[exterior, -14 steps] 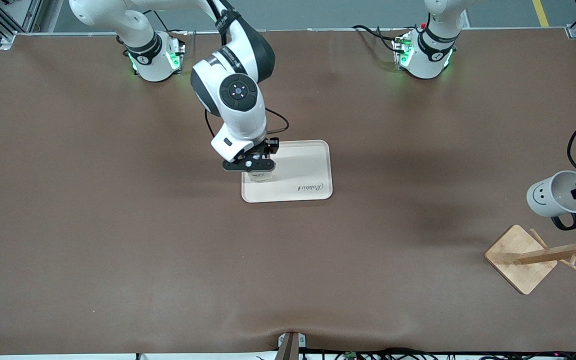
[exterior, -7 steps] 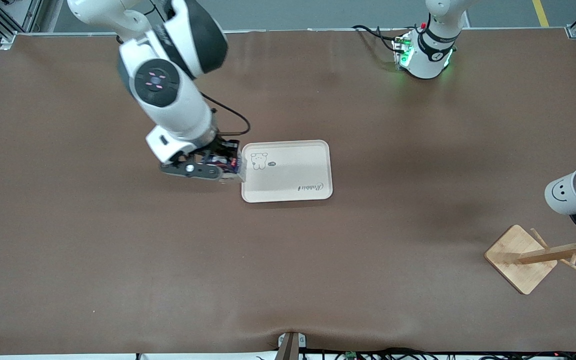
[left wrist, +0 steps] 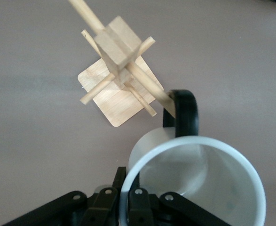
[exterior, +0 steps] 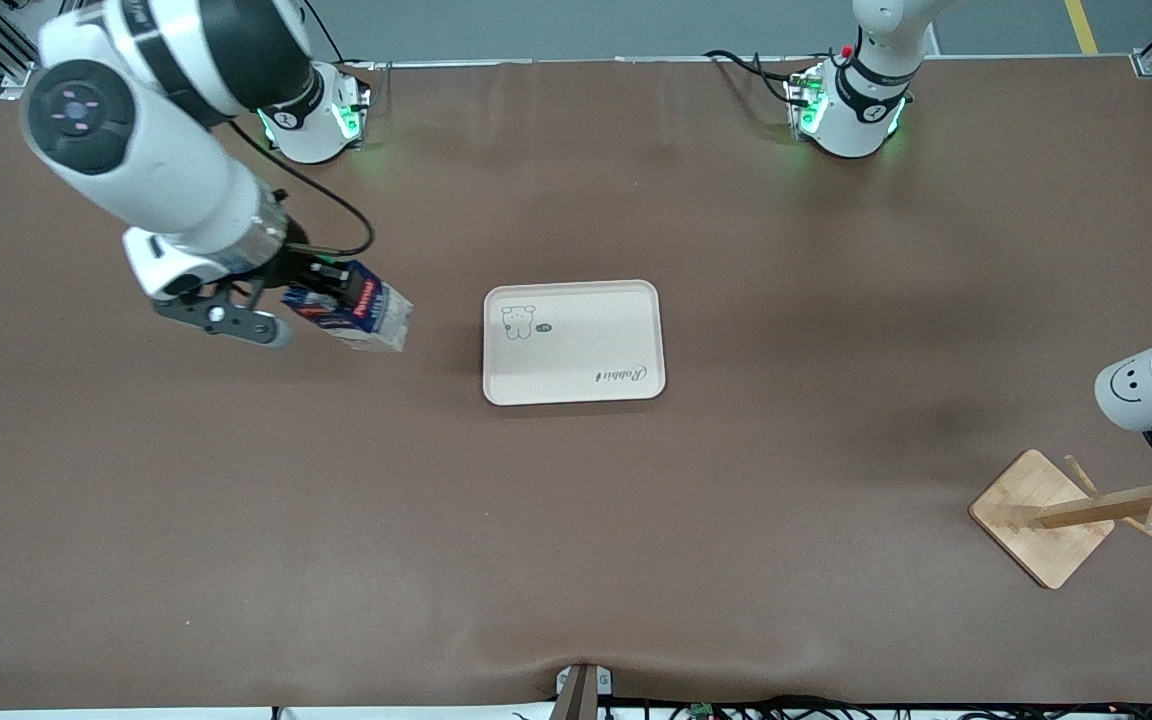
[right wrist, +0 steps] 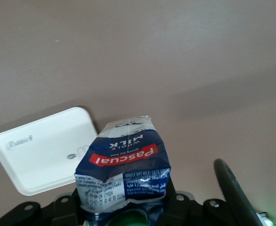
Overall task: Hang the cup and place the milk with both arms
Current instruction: 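Hang the mug handle on a stand peg while the right gripper carries milk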
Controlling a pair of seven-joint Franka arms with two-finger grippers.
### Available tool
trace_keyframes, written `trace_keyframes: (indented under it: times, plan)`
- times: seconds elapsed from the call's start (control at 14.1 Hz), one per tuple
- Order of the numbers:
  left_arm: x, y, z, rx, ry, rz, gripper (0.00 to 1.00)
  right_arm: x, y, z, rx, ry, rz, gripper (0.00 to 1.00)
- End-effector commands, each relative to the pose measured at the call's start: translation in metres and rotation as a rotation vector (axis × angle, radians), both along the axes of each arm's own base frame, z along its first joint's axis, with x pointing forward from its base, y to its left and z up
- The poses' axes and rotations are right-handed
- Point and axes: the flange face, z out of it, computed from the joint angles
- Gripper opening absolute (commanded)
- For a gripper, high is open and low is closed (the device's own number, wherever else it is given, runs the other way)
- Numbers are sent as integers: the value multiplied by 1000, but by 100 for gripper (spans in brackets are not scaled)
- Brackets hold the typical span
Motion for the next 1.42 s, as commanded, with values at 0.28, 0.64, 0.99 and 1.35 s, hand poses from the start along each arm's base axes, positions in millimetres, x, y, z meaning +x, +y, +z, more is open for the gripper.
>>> trace_keyframes:
  times: [0.28, 0.64, 0.99, 1.35]
  plan:
    - [0, 11, -6, 8, 0, 17, 66, 2, -152, -29, 19, 38, 21, 3]
    - [5, -25, 12, 1, -20, -17, 100, 2, -235, -81, 20, 8, 58, 4]
    - [-1, -92, 42, -17, 39, 71, 100, -6, -259, -134, -11, -16, 86, 4]
    - [-9, -181, 62, 18, 103, 104, 100, -17, -274, -166, -16, -15, 60, 4]
